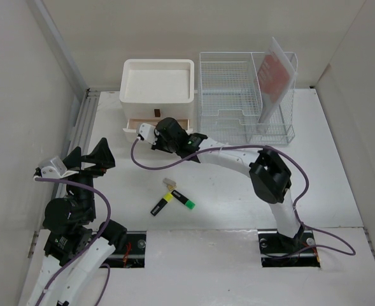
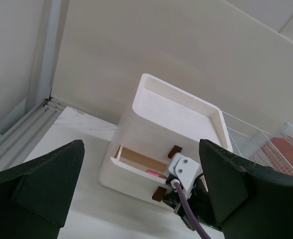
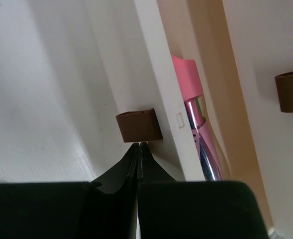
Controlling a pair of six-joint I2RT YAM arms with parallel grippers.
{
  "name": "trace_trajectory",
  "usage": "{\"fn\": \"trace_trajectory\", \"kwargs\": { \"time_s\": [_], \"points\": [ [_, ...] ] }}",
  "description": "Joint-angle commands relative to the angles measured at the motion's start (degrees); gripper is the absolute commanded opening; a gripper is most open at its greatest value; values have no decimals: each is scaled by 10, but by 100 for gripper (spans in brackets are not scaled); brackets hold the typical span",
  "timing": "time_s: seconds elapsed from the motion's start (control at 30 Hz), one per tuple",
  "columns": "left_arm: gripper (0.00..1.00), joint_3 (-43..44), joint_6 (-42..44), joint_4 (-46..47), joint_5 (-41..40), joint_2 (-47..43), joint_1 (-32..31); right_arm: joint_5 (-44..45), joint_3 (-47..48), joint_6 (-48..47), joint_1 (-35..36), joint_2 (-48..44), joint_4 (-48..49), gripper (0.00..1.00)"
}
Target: Organize the desk
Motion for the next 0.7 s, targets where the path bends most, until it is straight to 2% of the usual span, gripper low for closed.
{"fn": "trace_trajectory", "kwargs": {
  "time_s": [0.0, 0.33, 0.67],
  "points": [
    [100, -1, 6, 19, 1, -5, -2, 51, 15, 10, 2, 6, 36, 0],
    [100, -1, 6, 19, 1, -5, -2, 142, 8, 15, 2, 16, 103, 0],
    [100, -1, 6, 19, 1, -5, -2, 168, 2, 15, 2, 28, 139, 0]
  ]
}}
